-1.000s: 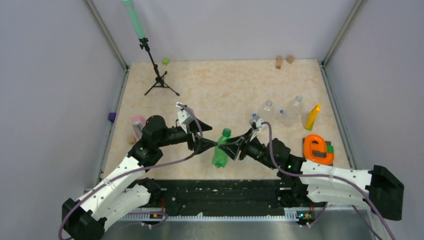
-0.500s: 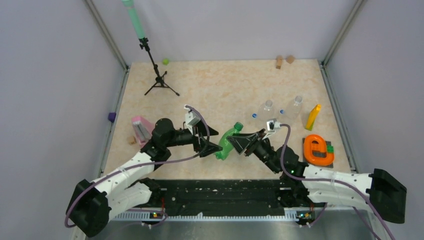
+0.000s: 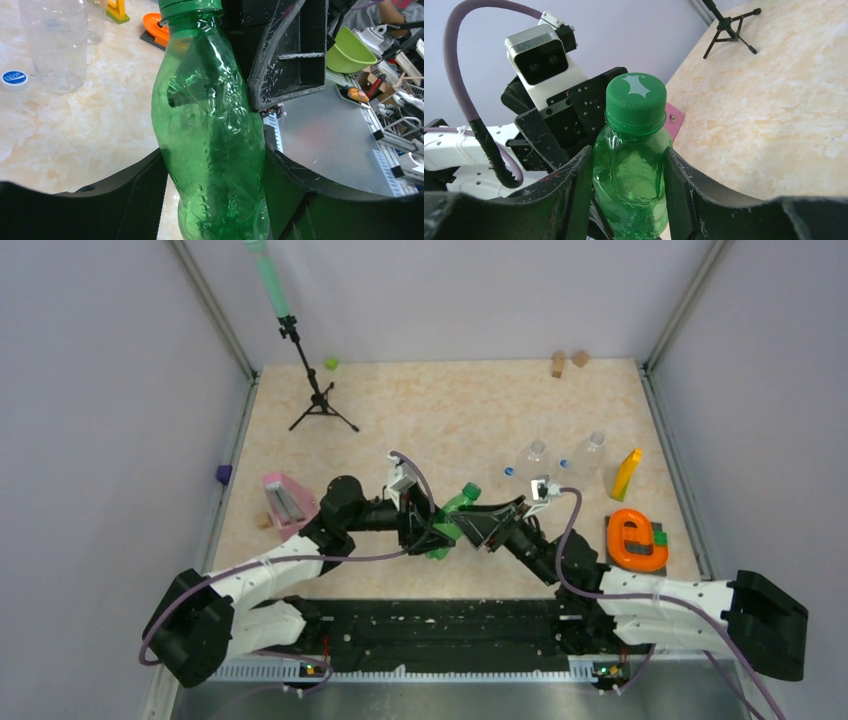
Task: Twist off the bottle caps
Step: Unscrew the bottle cap from the plastic bottle.
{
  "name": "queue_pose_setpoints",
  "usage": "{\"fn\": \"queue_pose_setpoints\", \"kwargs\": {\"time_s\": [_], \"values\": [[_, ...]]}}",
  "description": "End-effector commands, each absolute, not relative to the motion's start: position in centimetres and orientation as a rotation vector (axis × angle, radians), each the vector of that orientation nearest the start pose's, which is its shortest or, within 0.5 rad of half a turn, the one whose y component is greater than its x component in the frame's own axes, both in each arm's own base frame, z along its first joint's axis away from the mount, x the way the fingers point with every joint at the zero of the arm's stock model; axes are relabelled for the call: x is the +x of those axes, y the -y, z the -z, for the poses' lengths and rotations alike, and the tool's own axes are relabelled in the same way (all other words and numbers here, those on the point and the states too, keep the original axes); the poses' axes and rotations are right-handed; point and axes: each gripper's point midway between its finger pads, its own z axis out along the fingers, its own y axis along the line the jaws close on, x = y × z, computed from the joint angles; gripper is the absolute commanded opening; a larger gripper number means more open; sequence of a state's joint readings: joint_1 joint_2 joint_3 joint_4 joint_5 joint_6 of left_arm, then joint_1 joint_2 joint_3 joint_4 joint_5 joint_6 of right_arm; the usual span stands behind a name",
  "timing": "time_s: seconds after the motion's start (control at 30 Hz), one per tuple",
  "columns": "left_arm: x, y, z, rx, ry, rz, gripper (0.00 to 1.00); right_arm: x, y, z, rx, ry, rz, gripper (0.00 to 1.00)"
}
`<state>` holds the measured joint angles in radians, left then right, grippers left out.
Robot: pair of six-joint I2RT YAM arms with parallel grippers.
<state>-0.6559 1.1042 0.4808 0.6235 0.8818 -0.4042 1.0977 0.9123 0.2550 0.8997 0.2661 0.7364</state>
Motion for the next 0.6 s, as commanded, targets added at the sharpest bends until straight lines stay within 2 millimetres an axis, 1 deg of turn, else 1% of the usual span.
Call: {"fn": "queue_pose_setpoints", "kwargs": {"time_s": [0.0,0.13,0.2,0.37,0.4,0.47,0.57], "values": [[15.5,31.1,-24.6,0.985,-1.388,1.493,0.64,16.5,-29.5,-27.0,-0.017,-1.403,-1.427,0.00],[15.5,31.4,-24.8,0.980,-1.383,1.494,0.63,16.4,-29.7,-26.9,-0.027,-1.403,-1.432,0.00],[15.3,31.6,-24.9,0.988,-1.380,1.503,0.66,16.3,-30.1,-26.9,-0.046,-1.407,-1.435,0.00],[15.0,31.8,-24.8,1.007,-1.381,1.524,0.66,16.4,-30.5,-26.7,-0.060,-1.415,-1.433,0.00],[15.0,31.8,-24.8,1.006,-1.381,1.524,0.63,16.4,-30.6,-26.6,-0.063,-1.418,-1.432,0.00],[15.0,31.8,-24.8,1.009,-1.387,1.518,0.52,16.3,-30.6,-26.6,-0.065,-1.420,-1.431,0.00],[15.5,31.9,-24.3,1.006,-1.424,1.488,0.29,16.3,-30.6,-26.5,-0.071,-1.423,-1.427,0.00]]}}
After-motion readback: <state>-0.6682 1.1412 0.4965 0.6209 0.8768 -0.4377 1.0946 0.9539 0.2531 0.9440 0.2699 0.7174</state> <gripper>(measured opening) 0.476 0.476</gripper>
